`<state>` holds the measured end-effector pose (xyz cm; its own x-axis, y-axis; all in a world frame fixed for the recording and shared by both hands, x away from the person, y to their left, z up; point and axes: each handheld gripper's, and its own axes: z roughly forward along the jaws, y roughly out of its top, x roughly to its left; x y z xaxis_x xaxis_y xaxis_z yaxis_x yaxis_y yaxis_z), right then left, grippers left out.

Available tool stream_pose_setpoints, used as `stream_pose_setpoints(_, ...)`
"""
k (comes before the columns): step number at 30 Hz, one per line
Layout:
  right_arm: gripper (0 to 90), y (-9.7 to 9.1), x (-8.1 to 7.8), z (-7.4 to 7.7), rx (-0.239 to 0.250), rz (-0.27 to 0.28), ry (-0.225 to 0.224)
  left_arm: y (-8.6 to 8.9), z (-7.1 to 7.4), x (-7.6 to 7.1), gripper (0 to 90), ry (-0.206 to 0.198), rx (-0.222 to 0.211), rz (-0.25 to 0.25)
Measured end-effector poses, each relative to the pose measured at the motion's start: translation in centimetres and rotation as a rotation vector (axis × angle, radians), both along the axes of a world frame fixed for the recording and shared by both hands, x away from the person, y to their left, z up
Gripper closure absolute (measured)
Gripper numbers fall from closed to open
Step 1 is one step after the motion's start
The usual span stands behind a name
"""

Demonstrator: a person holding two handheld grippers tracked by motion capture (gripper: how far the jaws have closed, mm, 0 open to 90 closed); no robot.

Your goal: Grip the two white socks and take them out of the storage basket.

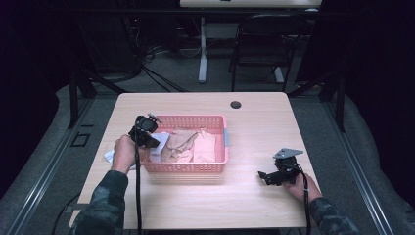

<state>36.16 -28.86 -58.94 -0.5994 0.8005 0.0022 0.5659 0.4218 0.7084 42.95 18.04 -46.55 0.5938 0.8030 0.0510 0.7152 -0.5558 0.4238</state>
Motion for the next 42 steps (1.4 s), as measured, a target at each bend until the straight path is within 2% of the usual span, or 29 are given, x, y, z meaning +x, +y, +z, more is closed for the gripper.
stream_pose_setpoints(14,0.0,0.0,0.0,0.0,0.001,0.001,-0.002,0.2,3.5,0.0,86.2,-0.073,-0.044,-0.007)
stream_pose_setpoints(42,0.0,0.0,0.1,0.0,0.003,0.004,-0.001,0.1,9.1,0.6,86.4,-0.145,-0.067,-0.025)
